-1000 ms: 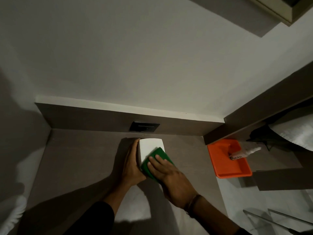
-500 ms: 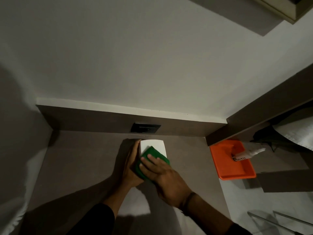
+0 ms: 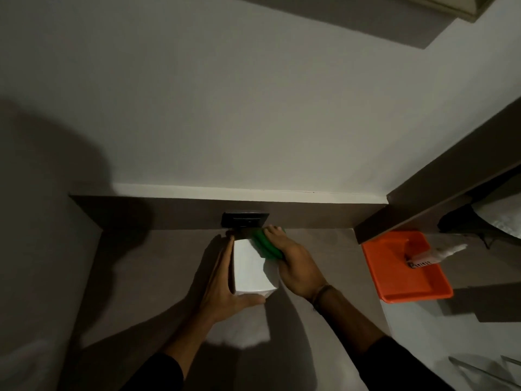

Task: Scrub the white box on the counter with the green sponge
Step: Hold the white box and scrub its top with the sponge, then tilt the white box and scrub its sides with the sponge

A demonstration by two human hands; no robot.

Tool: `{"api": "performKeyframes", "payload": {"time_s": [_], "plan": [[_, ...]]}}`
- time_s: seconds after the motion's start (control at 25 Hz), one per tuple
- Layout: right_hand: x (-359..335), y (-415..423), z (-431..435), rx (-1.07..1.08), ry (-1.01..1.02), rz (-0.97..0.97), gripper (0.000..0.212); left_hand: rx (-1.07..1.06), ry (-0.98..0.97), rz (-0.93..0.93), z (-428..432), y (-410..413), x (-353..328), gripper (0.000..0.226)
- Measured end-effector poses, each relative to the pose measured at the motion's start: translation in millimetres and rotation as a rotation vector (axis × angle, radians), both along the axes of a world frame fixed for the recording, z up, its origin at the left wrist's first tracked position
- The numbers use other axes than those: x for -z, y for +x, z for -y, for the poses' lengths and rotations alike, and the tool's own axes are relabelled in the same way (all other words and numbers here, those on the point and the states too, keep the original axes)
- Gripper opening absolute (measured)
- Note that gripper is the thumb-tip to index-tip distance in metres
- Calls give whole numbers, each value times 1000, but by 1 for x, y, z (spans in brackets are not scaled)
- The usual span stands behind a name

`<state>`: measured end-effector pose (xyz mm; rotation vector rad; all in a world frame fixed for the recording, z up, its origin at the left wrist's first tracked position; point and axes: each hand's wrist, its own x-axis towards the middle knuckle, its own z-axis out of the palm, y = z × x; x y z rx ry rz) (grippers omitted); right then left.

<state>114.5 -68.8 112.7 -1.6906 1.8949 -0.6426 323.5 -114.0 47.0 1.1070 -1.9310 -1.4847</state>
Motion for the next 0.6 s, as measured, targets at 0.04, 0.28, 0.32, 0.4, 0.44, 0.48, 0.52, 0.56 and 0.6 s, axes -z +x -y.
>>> {"api": "performKeyframes", "payload": {"time_s": [0.04, 0.28, 0.32, 0.4, 0.44, 0.48, 0.52, 0.56, 0.6], "plan": [[3, -7, -17, 112, -34, 135, 72, 20, -21, 37, 0, 3, -13, 133], [26, -9, -117, 1069, -135, 1113, 51, 85, -578, 444, 5, -45, -53, 79], [34, -7, -127, 1148, -190, 1357, 49, 111, -650, 542, 4, -58, -49, 79], [42, 4, -138, 1215, -304, 1749, 50, 142, -706, 696, 4, -69, -36, 73], [44, 13, -143, 1225, -354, 1875, 51, 169, -707, 740, 4, -70, -30, 72], [46, 21, -146, 1219, -404, 1946, 49, 202, -710, 761, 6, -70, -25, 74], [46, 28, -147, 1206, -447, 1957, 46, 244, -707, 779, 9, -69, -23, 75], [45, 34, -147, 1203, -472, 1904, 43, 293, -744, 769, 13, -69, -22, 74], [44, 39, -145, 1226, -484, 1805, 41, 353, -830, 699, 18, -66, -19, 68]]}}
